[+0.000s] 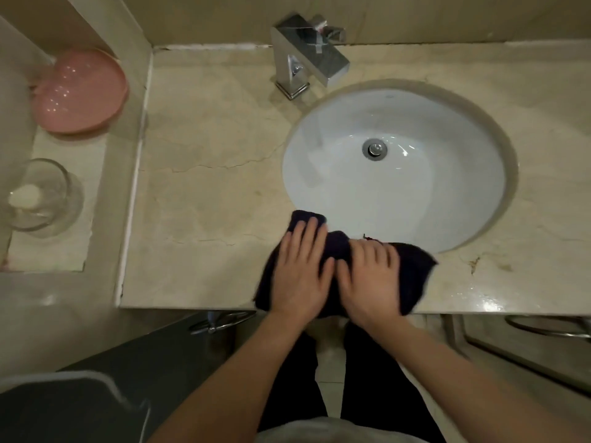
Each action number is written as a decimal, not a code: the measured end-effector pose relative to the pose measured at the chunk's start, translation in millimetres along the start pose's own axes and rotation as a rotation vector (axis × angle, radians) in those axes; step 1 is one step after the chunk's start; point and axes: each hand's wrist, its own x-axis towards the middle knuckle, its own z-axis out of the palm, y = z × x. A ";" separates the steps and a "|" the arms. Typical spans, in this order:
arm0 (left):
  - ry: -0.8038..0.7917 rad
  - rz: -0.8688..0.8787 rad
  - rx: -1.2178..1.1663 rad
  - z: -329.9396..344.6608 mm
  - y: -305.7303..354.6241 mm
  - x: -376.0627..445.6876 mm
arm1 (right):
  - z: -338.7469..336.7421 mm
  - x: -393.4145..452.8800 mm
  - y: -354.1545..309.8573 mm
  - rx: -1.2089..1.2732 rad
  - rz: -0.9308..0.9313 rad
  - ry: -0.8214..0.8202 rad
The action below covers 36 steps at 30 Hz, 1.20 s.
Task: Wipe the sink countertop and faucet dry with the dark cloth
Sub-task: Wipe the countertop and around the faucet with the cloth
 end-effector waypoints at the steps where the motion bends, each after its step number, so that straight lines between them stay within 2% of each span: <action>1: 0.013 -0.032 0.011 -3.1 -14.5 -3.7 | 4.2 1.5 -15.9 0.029 -0.012 -0.002; 5: 0.008 -0.112 0.058 -10.7 -52.4 -18.5 | 10.8 7.7 -37.6 0.072 -0.194 -0.054; 9: 0.024 -0.142 0.061 -0.6 -14.2 -15.1 | 1.8 1.2 8.9 0.064 -0.345 -0.100; 16: -0.071 -0.001 0.023 27.0 129.5 17.8 | -27.0 -9.4 159.4 0.066 -0.296 -0.019; 21: -0.071 0.066 -0.040 43.8 211.7 48.3 | -54.7 13.7 251.1 0.036 -0.299 -0.054; 25: -0.070 0.143 -0.129 41.0 224.0 54.7 | -66.8 32.6 274.3 0.019 -0.306 -0.049; 28: -0.020 0.143 -0.153 32.0 206.4 47.0 | -59.3 11.5 261.7 -0.007 -0.104 0.040; 31: 0.111 0.226 -0.155 30.4 191.8 35.3 | -51.4 -20.6 251.2 0.008 0.024 0.095; 33: 0.138 0.314 -0.123 34.4 201.1 29.2 | -53.6 -32.5 264.0 0.036 0.038 0.094; 36: 0.040 0.416 -0.112 38.6 237.6 32.8 | -63.9 -38.2 309.2 0.045 -0.054 0.040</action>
